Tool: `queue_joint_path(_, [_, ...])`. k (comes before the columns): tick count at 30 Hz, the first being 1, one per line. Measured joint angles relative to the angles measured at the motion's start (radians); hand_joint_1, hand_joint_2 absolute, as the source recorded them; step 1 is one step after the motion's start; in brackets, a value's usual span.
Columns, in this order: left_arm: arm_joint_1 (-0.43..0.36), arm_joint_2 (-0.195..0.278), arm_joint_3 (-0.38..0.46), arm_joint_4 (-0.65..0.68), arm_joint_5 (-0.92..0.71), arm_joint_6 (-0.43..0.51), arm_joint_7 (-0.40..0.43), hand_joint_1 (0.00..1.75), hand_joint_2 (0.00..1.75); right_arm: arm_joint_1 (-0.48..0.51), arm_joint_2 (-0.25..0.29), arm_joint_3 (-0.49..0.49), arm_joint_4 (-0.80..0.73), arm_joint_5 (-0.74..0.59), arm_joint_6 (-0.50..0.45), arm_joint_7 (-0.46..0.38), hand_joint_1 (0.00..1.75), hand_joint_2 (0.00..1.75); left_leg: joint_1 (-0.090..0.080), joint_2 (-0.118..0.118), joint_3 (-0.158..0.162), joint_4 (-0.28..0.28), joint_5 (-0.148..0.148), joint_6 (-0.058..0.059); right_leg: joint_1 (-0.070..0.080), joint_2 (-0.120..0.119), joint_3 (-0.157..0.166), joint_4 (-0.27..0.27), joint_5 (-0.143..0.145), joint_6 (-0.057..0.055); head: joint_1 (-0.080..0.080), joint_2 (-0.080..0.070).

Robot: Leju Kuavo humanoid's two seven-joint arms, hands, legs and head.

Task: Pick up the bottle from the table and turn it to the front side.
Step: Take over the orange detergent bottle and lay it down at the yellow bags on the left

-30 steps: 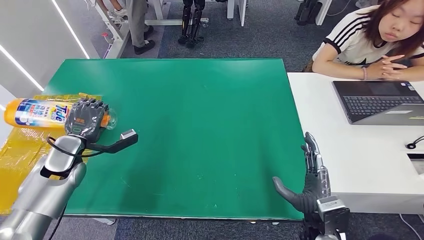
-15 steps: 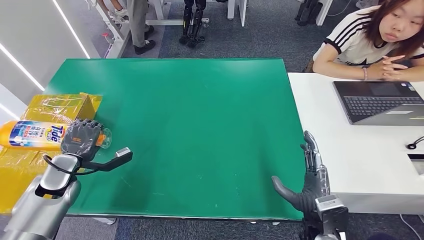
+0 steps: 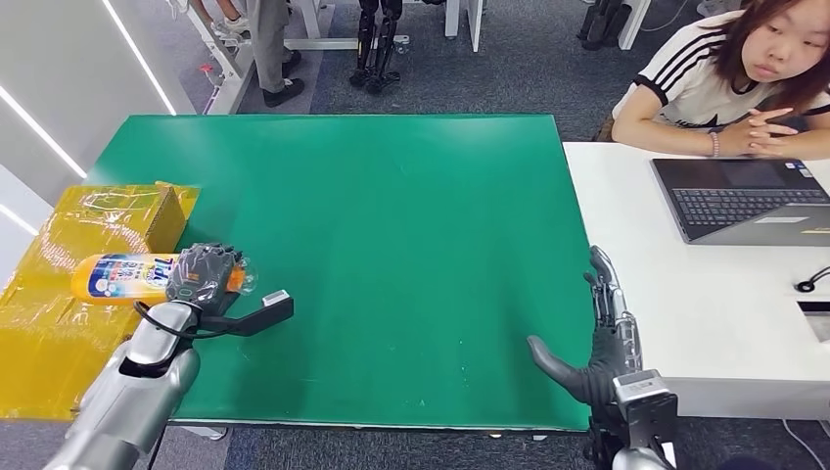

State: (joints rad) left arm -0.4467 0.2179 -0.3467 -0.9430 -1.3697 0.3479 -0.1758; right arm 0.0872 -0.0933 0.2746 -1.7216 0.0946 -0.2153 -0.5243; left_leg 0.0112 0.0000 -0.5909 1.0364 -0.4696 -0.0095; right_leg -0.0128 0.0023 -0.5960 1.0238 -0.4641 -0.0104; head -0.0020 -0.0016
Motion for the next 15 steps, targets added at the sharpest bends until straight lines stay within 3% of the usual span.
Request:
queue_joint_path(7, [-0.07, -0.037, 0.004, 0.209, 0.001, 0.024, 0.027, 1.75, 1.75, -0.011, 0.0, 0.007, 0.001, 0.003, -0.002, 0.01, 0.0, 1.75, 0.0, 0.0, 0.0, 0.0, 0.0, 0.0, 0.0, 0.0, 0.0, 0.0, 0.0, 0.0, 0.0, 0.0])
queue_joint_path(15, [-0.144, -0.029, 0.031, 0.406, -0.012, 0.016, 0.051, 1.75, 1.75, -0.01, -0.008, 0.007, 0.0, -0.011, -0.01, 0.01, 0.0, 1.75, 0.0, 0.0, 0.0, 0.0, 0.0, 0.0, 0.0, 0.001, 0.0, 0.0, 0.0, 0.0, 0.0, 0.0])
